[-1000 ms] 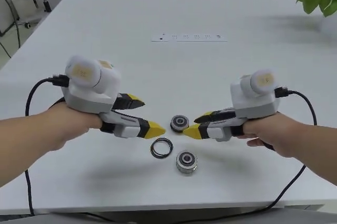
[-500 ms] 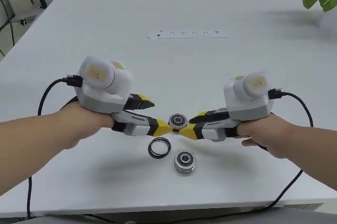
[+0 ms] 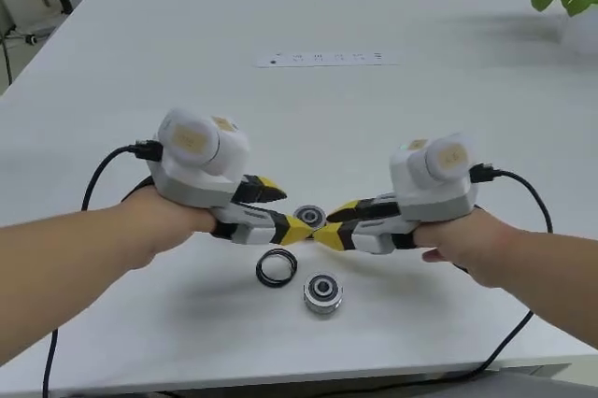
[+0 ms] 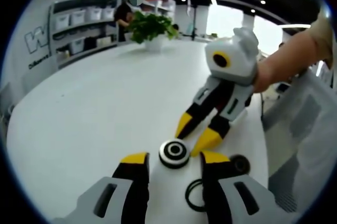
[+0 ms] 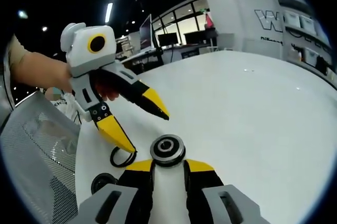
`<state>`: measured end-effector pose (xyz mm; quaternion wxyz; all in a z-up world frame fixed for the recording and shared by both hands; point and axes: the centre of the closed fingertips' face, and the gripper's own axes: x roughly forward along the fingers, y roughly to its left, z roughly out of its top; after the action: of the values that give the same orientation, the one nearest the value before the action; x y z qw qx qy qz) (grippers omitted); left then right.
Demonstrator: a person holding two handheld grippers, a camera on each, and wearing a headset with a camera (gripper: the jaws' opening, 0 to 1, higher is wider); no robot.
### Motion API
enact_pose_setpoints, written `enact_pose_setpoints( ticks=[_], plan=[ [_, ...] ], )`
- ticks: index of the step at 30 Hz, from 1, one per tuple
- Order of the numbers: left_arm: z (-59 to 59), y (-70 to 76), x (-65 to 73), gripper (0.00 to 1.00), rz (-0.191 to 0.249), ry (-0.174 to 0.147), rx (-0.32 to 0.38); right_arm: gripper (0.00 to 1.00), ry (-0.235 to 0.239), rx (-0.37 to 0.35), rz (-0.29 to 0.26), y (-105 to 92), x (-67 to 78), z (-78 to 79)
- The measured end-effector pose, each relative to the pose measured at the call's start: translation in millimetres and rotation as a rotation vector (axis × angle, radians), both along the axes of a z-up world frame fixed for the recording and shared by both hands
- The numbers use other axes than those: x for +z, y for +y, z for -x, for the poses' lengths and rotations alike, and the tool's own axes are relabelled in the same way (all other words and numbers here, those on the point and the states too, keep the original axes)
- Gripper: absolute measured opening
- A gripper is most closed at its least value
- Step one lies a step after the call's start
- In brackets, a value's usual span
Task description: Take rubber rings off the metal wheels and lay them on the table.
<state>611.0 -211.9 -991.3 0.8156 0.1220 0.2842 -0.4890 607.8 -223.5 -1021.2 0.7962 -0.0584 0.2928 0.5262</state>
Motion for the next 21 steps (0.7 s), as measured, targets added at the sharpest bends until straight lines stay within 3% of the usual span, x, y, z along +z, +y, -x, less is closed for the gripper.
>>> enact_pose_setpoints(
  ticks=[12,21],
  plan=[
    [-3.8,-8.6,-10.3,0.25,-0.02,-0.005,-0.037,0.16,-0.021,0.012,0.004,-0.4,-1.2,-0.3],
    [-7.5,-9.2,-12.8,0.14,-0.047,-0.039,-0.028,0.15,-0.022,0.009,-0.001,-1.1,-0.8,-0.8]
  ],
)
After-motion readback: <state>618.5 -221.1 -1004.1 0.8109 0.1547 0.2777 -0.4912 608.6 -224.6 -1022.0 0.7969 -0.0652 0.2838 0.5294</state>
